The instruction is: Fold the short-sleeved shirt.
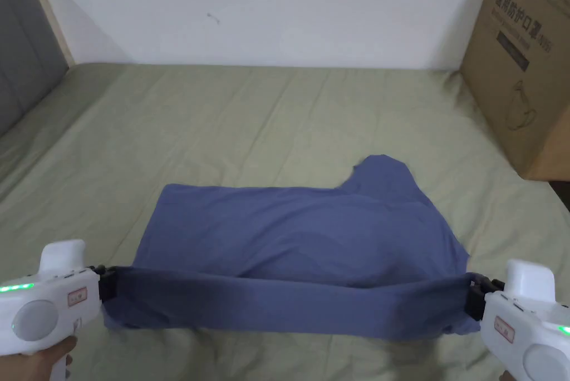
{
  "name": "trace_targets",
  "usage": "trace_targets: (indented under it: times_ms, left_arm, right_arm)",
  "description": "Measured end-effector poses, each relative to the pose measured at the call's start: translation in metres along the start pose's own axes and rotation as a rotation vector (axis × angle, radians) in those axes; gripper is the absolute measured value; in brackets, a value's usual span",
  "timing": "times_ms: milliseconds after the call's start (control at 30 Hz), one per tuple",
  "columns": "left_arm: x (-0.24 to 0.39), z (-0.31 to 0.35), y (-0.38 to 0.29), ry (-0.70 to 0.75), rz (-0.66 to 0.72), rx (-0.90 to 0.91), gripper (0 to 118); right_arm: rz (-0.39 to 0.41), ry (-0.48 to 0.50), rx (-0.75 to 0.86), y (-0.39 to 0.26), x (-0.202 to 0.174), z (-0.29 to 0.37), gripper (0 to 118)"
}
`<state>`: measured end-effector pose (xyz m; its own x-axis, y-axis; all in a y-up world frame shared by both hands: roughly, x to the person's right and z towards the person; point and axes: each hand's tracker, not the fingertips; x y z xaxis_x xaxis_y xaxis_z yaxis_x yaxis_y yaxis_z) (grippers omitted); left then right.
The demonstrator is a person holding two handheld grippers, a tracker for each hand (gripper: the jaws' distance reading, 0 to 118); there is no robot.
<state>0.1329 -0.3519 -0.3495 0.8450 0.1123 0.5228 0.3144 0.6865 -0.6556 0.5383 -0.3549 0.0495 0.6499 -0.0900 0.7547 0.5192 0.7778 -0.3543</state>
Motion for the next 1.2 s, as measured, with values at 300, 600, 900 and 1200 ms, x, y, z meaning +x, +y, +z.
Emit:
trace_targets:
  times_ms: [300, 600, 900, 1200]
  left_arm:
    - [0.028, -0.098, 0.049, 0.032, -0.097, -0.079, 4]
    - [0.029, -0.184, 0.038, 0.07, -0.112, -0.26, 3]
    - [0.028, -0.123, 0.061, -0.068, 0.001, -0.124, 87]
    - [0.055, 0.029, 0.09, -0.115, -0.039, 0.306, 87]
  right_arm:
    - [0.006, -0.049, -0.102, 0.028, -0.007, -0.11, 2]
    - [-0.088, -0.099, -0.293, 0.011, -0.004, -0.187, 2]
    - [-0.103, -0.04, -0.094, 0.051, -0.011, -0.117, 88]
    - [0.017, 0.003, 0.331, 0.109, -0.044, 0.035, 99]
